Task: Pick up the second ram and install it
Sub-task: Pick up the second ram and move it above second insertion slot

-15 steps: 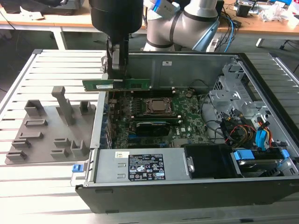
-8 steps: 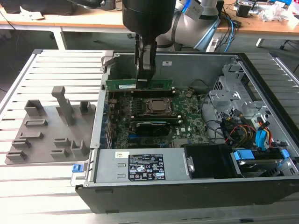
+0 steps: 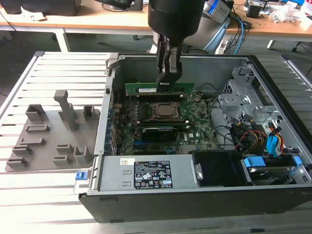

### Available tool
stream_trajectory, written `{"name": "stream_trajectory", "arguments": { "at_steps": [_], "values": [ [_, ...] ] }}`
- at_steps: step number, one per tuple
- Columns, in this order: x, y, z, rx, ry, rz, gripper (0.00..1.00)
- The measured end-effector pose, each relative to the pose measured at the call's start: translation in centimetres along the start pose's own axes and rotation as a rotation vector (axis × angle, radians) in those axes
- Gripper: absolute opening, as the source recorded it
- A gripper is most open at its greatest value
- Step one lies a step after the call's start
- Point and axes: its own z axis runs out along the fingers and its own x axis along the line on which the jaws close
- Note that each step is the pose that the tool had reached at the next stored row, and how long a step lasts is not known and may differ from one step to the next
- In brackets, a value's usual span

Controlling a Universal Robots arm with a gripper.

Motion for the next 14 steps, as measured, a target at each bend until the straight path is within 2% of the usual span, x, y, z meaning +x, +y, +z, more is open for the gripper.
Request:
{"name": "stream_trajectory", "arguments": {
  "at_steps": [1,2,5,7,8,10,12,14],
  "values": [
    [0.0,-0.15,-0.01,-0.0002,-0.0188,0.001,0.14],
    [-0.01,-0.34,0.0,-0.0003,-0.0285,0.002,0.14],
    [-0.44,-1.66,0.06,-0.0016,-0.0289,0.004,0.14],
    [-1.79,-2.8,0.13,-0.003,-0.0288,0.004,0.14],
    [-2.25,-3.1,0.16,-0.003,-0.0291,0.004,0.14],
    [-2.7,-3.52,0.2,-0.0032,-0.0289,0.004,0.14],
    [-3.51,-4.39,0.29,-0.0038,-0.0289,0.004,0.14],
    [-3.79,-4.75,0.32,-0.0039,-0.029,0.004,0.14]
  ]
}}
